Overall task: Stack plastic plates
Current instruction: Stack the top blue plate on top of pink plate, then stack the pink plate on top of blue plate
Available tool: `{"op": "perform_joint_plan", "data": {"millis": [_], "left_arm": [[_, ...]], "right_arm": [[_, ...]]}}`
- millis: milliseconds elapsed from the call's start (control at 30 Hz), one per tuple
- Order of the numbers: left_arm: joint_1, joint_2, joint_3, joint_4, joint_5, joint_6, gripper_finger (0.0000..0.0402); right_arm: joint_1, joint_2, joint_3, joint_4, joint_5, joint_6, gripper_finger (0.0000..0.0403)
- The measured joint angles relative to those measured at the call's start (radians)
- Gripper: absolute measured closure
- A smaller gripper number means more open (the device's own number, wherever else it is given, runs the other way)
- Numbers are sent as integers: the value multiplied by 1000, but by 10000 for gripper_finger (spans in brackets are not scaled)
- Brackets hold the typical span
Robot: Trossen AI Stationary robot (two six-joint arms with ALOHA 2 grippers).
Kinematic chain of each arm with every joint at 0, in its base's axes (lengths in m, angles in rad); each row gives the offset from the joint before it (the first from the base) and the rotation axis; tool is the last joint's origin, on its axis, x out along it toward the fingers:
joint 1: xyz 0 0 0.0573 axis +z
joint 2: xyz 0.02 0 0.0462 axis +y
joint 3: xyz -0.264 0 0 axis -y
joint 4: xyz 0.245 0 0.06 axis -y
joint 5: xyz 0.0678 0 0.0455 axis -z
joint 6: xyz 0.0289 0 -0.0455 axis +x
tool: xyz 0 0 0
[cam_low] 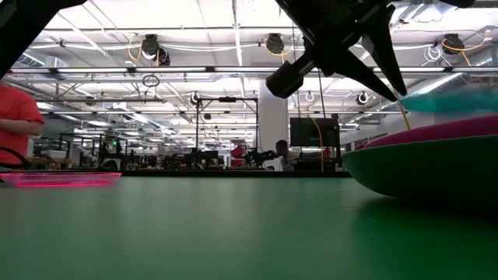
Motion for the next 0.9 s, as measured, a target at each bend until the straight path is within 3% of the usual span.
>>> {"op": "perform_joint_plan", "data": {"millis": [333,633,900], "left_arm": [[-20,-1,12,-84,46,-17,291],[-22,-6,213,-576,55,192,289],[0,-7,242,-914,73,388,289]], "right_arm": [[0,0,0,0,0,39,403],[0,35,0,0,21,44,403],[0,95,0,8,26,76,403]]}}
